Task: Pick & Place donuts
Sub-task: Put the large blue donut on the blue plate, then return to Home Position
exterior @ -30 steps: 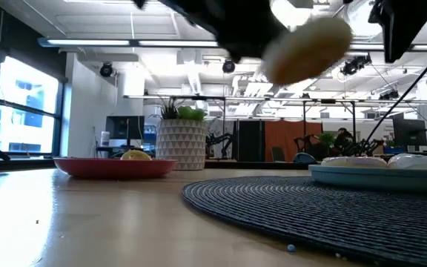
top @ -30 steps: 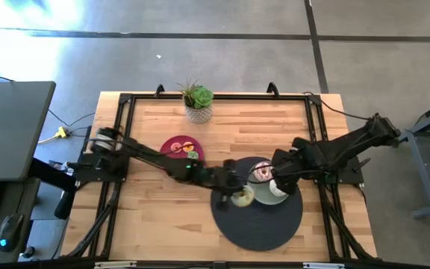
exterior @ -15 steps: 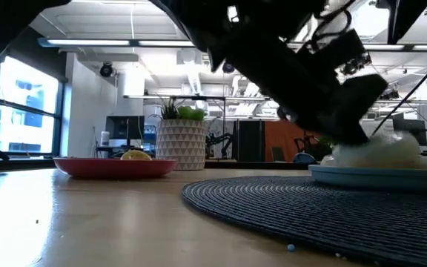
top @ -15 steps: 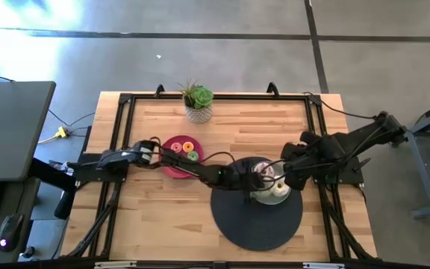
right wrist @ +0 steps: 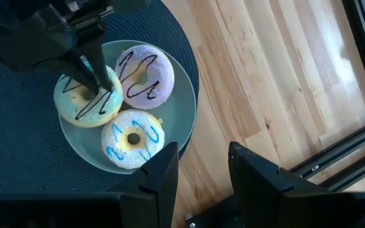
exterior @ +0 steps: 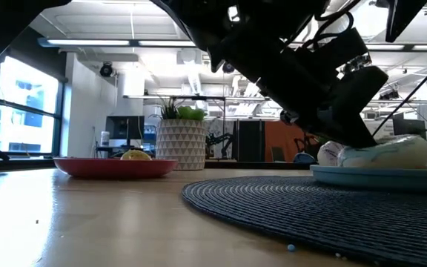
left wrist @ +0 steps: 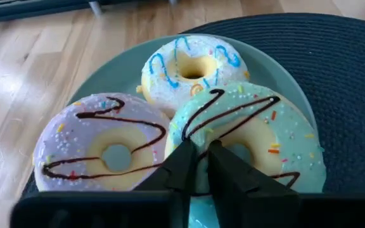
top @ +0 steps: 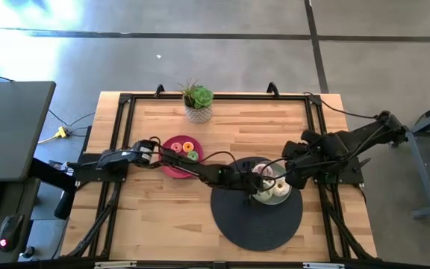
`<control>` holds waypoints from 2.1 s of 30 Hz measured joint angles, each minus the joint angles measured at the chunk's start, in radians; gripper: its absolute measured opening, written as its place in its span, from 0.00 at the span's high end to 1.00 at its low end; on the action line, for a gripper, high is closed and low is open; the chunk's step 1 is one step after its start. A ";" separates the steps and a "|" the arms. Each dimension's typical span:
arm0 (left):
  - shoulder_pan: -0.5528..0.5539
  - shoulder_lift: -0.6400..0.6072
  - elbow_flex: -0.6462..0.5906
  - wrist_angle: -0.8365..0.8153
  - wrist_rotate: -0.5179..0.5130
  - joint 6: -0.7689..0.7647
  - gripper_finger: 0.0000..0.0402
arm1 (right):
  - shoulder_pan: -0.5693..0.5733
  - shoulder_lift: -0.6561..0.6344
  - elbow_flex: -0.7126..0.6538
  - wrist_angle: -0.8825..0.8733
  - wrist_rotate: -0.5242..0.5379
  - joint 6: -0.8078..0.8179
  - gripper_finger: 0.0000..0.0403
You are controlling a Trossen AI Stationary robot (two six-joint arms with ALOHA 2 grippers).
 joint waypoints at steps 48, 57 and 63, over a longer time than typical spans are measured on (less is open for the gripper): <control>0.113 -0.844 0.386 -1.538 -0.031 -0.227 0.70 | 0.220 -0.735 -0.388 0.464 0.221 -0.084 0.68; 0.042 -1.412 -0.366 -1.062 -0.023 -0.288 0.70 | 0.256 -0.961 -0.733 1.006 0.202 -0.415 0.68; 0.038 -1.770 -0.894 -0.583 0.110 -0.213 0.70 | 0.256 -1.036 -0.899 1.241 0.187 -0.599 0.68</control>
